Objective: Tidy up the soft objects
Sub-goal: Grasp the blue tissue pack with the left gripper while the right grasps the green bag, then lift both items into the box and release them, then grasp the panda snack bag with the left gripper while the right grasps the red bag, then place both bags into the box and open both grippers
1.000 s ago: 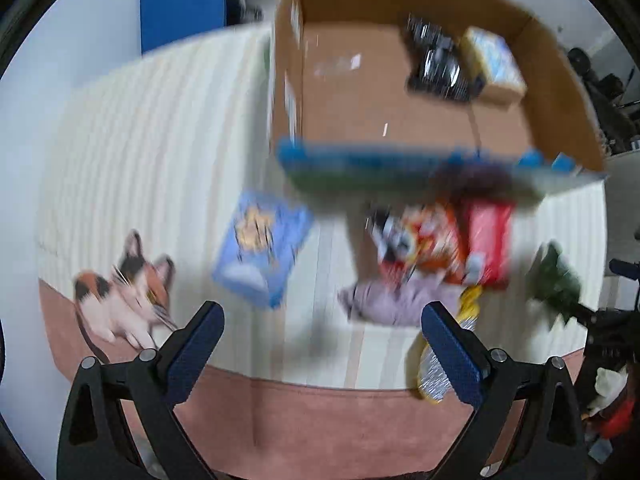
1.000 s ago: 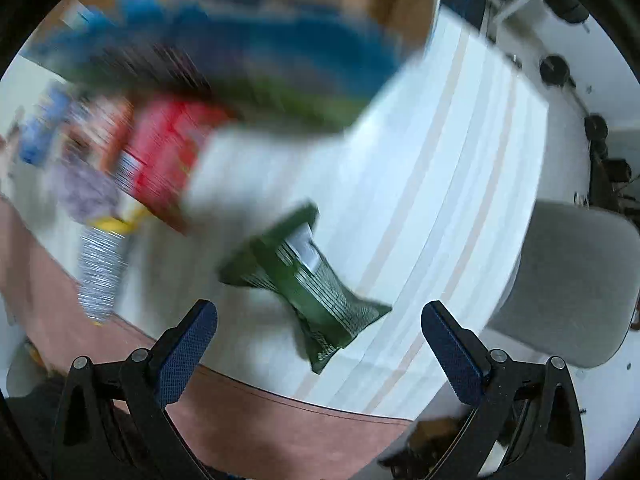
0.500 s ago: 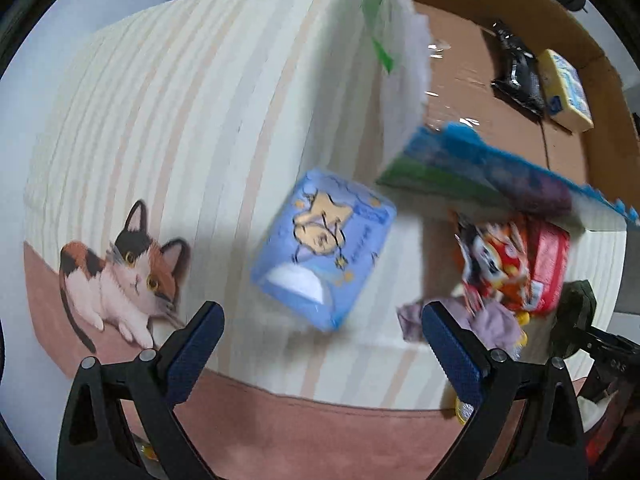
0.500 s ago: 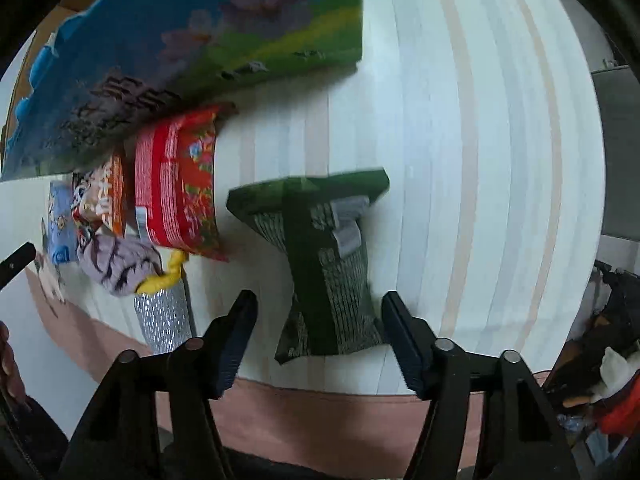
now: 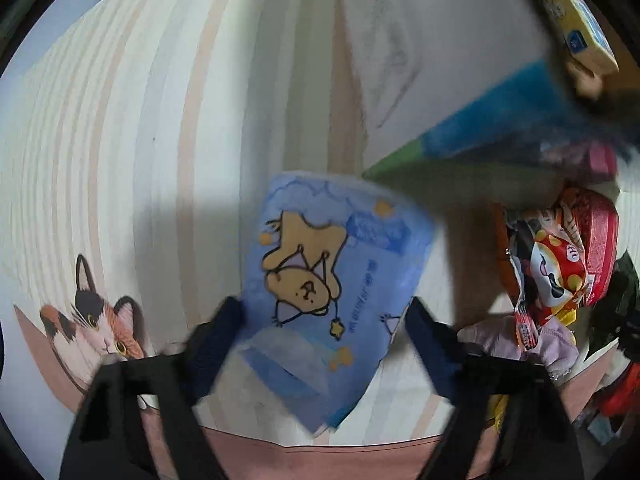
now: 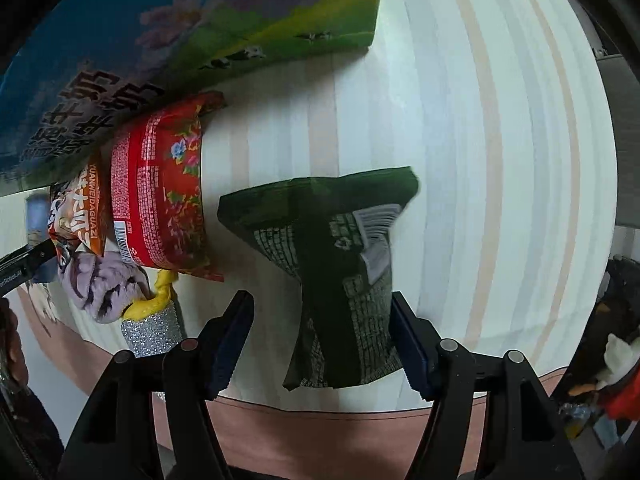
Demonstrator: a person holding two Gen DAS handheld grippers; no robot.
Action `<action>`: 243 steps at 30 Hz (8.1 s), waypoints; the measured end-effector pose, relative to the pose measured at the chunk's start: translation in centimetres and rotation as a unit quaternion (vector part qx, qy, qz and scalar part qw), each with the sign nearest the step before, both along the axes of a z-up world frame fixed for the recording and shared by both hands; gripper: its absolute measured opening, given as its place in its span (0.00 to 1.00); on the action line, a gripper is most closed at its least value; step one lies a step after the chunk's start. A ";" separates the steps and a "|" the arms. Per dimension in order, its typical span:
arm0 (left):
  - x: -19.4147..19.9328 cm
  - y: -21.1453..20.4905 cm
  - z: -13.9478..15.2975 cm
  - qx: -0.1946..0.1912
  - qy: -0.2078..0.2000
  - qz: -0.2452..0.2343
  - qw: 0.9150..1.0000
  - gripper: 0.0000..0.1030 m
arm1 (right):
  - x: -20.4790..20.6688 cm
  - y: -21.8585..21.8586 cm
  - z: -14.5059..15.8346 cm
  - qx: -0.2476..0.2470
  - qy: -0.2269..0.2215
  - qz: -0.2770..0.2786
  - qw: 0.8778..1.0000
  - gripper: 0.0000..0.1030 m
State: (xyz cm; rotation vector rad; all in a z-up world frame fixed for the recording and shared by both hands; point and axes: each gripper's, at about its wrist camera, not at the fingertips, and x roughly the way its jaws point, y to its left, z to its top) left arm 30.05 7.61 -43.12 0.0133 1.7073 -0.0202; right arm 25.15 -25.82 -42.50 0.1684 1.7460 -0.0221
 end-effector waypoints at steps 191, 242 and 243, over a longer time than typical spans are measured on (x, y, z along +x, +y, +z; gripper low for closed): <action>1.3 -13.6 1.6 -0.017 -0.031 -0.007 0.999 0.60 | -1.2 6.4 4.6 0.066 -0.082 0.028 0.994 0.64; 11.3 -11.8 12.2 -0.101 -0.069 0.012 0.992 0.57 | 14.2 3.8 13.1 -0.046 -0.113 0.046 0.991 0.45; 11.6 -11.9 11.5 -0.106 -0.057 0.014 0.993 0.57 | 14.4 3.8 12.4 -0.047 -0.102 0.048 0.993 0.46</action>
